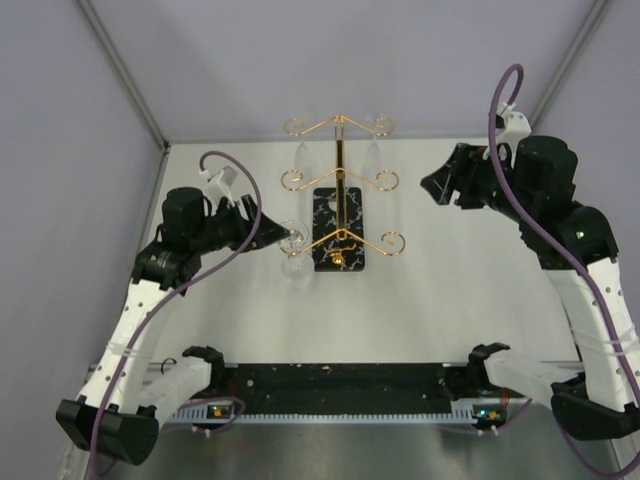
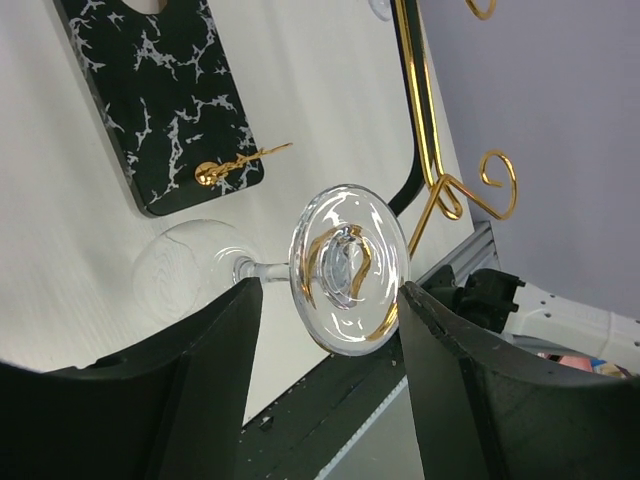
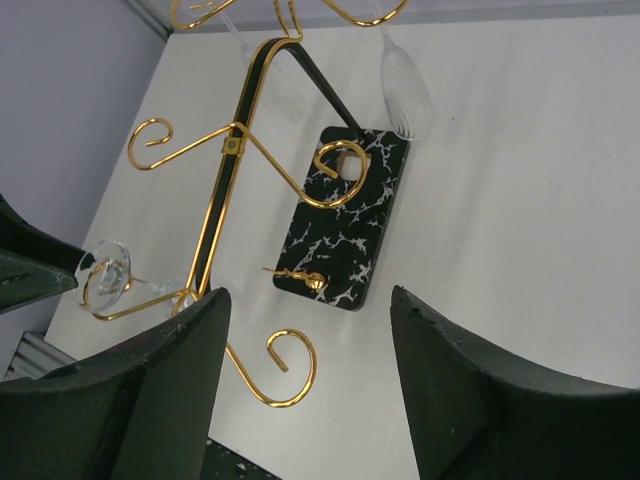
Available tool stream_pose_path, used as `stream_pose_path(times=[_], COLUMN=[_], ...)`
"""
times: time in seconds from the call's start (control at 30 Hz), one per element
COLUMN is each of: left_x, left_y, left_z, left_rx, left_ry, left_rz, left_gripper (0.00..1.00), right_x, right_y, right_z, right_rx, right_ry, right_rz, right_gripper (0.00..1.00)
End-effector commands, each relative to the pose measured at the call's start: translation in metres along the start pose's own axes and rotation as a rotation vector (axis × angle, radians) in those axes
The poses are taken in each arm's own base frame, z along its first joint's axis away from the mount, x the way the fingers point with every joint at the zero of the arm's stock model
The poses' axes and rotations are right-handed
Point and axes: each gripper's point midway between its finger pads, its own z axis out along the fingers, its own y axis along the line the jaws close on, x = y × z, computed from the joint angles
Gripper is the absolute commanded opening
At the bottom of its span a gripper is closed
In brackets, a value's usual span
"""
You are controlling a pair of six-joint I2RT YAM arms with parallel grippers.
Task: Take the wine glass off the wine glass rack
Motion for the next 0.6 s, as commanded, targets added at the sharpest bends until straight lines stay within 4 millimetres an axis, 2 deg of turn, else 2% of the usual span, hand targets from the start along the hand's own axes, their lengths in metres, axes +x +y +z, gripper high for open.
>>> stream_pose_path(times=[0.0,0.57], left_x=[-0.008,-0.012], left_y=[-0.021,-0.044], left_z=[-0.007,-0.015], left_rx=[0.108,0.214], left_ry=[-0.04,-0.036], left_rz=[0.025,0.01], left_gripper=[0.62,0.62], right_x=[-0.005,0.007], right_y=[0.007,0.002], right_z=[0.002,0.008], right_rx=[-0.028,-0.016], right_ry=[-0.032,-0.01], right_rz=[-0.009,-0.013], right_gripper=[0.65,0.65])
